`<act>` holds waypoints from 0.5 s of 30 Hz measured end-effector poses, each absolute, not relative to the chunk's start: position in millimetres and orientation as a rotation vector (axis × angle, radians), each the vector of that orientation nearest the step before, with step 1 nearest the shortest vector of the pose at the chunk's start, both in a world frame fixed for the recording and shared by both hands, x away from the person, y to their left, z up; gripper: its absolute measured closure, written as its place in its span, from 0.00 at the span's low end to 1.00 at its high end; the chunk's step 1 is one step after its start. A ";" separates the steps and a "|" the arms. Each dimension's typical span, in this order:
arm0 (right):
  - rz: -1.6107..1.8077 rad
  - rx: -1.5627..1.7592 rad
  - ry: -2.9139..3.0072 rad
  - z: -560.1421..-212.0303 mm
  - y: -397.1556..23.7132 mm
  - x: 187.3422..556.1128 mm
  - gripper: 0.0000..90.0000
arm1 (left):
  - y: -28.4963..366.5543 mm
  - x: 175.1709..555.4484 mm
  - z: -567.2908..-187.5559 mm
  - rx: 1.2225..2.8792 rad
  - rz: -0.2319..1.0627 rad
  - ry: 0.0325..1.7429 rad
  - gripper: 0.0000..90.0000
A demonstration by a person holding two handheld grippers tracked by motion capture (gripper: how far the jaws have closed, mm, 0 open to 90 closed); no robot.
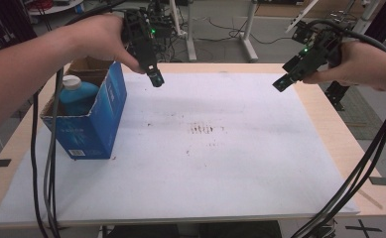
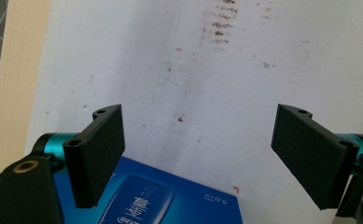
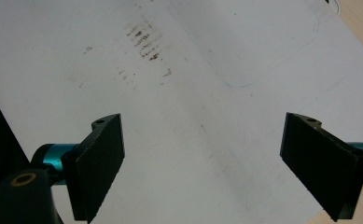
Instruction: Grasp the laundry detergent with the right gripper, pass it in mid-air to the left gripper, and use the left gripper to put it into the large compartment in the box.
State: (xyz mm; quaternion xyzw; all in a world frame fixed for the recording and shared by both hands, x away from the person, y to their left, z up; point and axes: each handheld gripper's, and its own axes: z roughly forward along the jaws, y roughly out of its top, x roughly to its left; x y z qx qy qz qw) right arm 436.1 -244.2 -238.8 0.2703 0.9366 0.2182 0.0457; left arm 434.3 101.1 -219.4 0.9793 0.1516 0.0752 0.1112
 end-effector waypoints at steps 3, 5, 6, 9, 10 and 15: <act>0.670 0.821 2.860 -239.2 -243.5 436.4 0.14 | 101.4 434.3 -219.8 2.881 0.220 0.449 0.20; 0.670 0.816 2.865 -239.4 -242.9 436.7 0.14 | 101.6 434.2 -220.1 2.889 0.223 0.454 0.19; 0.669 0.818 2.863 -239.4 -242.6 436.8 0.14 | 101.5 433.7 -220.2 2.886 0.227 0.456 0.19; 0.678 0.808 2.867 -239.9 -242.3 437.6 0.14 | 101.6 432.2 -218.9 2.883 0.227 0.456 0.20; 0.675 0.809 2.868 -240.4 -242.7 438.3 0.14 | 101.9 431.4 -218.4 2.884 0.226 0.457 0.20; 0.671 0.807 2.871 -241.1 -242.4 439.2 0.14 | 103.6 431.4 -218.2 2.883 0.225 0.467 0.20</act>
